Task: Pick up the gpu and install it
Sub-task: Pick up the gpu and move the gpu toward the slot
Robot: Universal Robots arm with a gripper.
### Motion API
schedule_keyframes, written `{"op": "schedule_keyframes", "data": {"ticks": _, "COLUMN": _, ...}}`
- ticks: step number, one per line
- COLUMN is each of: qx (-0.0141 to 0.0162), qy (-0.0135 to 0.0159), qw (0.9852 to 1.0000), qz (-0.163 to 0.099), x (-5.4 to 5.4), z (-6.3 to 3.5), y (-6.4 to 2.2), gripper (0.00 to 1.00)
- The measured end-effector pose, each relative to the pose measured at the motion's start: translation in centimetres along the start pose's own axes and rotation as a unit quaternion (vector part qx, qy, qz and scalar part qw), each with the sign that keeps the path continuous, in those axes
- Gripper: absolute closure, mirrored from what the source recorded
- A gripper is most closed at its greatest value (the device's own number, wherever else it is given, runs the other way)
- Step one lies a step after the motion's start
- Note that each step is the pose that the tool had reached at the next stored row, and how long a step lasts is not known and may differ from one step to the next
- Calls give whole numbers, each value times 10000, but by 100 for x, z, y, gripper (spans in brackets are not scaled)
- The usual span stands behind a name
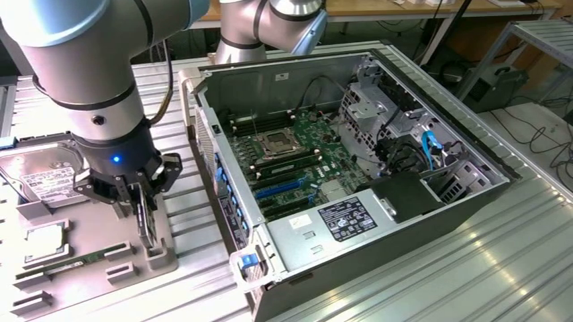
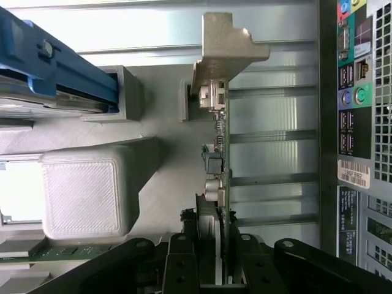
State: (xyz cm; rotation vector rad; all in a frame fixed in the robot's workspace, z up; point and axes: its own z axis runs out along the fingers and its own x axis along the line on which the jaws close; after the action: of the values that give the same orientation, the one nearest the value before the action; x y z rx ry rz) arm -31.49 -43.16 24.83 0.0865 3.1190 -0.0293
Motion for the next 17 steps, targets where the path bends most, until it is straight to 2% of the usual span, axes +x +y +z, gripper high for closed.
{"op": "schedule_keyframes", "data": {"ticks": 9, "qx": 0, "qy": 0, "qw": 10000, "qz": -1, "x": -4, "z": -181, "y": -3, "gripper": 72}}
{"op": "schedule_keyframes", "data": {"ticks": 12, "qx": -1, "qy": -1, "qw": 10000, "qz": -51, "x": -4, "z": -194, "y": -4, "gripper": 72}}
{"op": "schedule_keyframes", "data": {"ticks": 17, "qx": -1, "qy": -1, "qw": 10000, "qz": -55, "x": -6, "z": -282, "y": -5, "gripper": 72}}
